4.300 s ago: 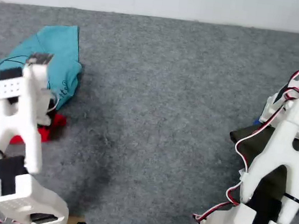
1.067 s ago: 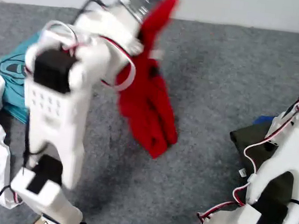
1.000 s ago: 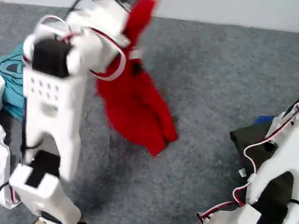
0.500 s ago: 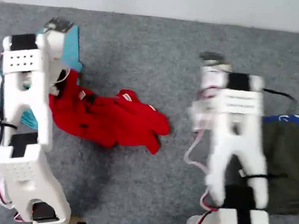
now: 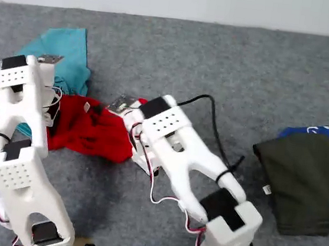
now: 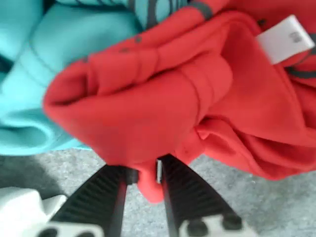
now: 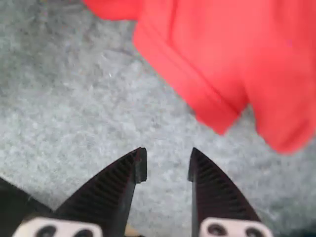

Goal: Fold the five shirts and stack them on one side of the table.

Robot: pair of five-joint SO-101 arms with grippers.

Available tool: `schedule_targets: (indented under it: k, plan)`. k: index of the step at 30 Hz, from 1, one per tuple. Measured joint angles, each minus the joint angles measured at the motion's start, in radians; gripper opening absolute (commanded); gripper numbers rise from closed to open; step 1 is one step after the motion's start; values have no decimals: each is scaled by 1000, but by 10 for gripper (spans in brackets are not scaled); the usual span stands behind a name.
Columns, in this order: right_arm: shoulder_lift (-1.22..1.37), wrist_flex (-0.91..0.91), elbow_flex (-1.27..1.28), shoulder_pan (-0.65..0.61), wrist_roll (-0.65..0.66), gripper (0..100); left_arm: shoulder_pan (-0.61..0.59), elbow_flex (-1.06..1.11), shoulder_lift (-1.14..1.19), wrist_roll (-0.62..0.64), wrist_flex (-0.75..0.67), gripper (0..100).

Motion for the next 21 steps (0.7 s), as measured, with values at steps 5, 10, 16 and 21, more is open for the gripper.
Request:
schedule_targets:
  k: [5, 10, 16, 21]
  plan:
    - [63, -87, 0, 8, 0, 136, -2, 0, 8, 0, 3, 12]
    - [74, -114, 0, 49, 0, 136, -2, 0, 8, 0, 5, 12]
    - [74, -69, -43, 55, 0, 136, -2, 0, 8, 0, 5, 12]
    - [83, -64, -81, 55, 0, 136, -2, 0, 8, 0, 5, 12]
